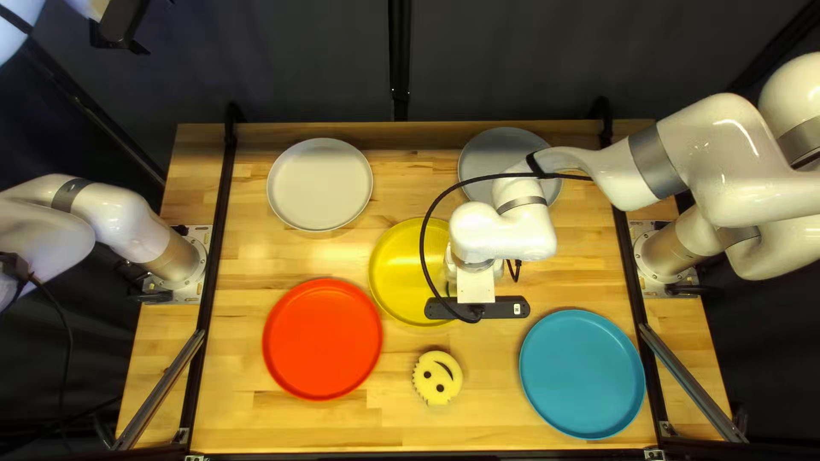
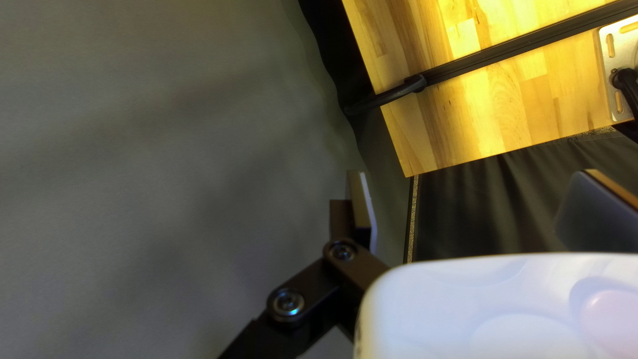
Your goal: Pick up sponge and scrub the plate
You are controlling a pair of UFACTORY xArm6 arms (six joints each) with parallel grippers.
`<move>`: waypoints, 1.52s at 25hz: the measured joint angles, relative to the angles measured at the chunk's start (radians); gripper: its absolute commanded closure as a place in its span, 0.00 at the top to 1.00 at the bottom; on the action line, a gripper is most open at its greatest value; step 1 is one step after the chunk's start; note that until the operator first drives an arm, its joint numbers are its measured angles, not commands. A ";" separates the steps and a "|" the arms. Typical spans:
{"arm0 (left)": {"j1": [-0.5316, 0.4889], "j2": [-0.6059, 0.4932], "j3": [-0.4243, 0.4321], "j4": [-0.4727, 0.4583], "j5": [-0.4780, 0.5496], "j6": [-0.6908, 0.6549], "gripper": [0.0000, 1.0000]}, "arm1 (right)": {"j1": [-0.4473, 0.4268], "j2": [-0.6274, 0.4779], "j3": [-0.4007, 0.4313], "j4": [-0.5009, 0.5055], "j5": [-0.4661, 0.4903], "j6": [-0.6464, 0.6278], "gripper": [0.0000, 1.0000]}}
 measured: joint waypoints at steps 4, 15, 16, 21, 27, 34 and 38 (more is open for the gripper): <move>0.000 0.000 0.000 0.000 0.000 0.000 1.00 | -0.007 0.020 -0.033 -0.001 0.012 -0.012 0.00; 0.000 0.000 0.000 0.000 0.000 0.000 1.00 | -0.020 0.115 -0.174 -0.014 0.050 -0.040 0.00; 0.000 0.000 0.000 0.000 0.000 0.000 1.00 | -0.021 0.126 -0.190 -0.015 0.054 -0.044 0.00; 0.000 0.000 0.000 0.000 0.000 0.000 1.00 | -0.030 0.178 -0.270 -0.021 0.080 -0.068 0.00; 0.000 0.000 0.000 0.000 0.000 0.000 1.00 | -0.044 0.249 -0.386 -0.030 0.126 -0.096 0.00; 0.000 0.000 0.000 0.000 0.000 0.000 1.00 | -0.060 0.335 -0.498 -0.038 0.155 -0.125 0.00; 0.000 0.000 0.000 0.000 0.000 0.000 1.00 | -0.065 0.353 -0.511 -0.038 0.150 -0.133 0.00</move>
